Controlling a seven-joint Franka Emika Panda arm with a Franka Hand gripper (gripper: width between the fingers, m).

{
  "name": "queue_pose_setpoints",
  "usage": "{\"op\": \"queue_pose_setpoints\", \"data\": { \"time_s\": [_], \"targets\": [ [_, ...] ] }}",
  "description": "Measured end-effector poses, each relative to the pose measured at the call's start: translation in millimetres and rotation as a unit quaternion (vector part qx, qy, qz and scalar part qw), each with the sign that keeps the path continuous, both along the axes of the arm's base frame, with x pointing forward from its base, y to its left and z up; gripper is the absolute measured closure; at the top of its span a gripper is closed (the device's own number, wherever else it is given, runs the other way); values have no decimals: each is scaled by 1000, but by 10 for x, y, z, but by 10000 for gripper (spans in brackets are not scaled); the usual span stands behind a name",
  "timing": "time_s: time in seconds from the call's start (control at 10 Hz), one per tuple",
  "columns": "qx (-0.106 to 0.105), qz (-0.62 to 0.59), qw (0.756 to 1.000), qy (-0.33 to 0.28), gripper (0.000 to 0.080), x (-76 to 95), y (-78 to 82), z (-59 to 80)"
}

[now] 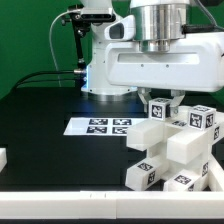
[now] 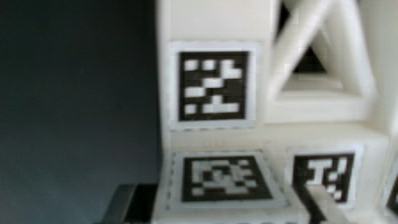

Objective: Assemble chair

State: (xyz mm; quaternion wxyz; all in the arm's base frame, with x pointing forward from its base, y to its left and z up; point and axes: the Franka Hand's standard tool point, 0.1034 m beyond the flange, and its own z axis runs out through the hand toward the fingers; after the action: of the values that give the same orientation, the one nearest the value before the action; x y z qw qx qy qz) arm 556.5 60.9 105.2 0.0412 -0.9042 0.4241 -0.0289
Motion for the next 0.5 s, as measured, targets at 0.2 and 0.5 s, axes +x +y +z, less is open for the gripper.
{"op": "queue_pose_setpoints", "data": {
  "time_s": [0.2, 0.5],
  "targets": [
    [23, -167, 986, 8, 537, -2, 28, -1],
    [50, -340, 939, 15, 536, -8, 61, -4]
  ]
}}
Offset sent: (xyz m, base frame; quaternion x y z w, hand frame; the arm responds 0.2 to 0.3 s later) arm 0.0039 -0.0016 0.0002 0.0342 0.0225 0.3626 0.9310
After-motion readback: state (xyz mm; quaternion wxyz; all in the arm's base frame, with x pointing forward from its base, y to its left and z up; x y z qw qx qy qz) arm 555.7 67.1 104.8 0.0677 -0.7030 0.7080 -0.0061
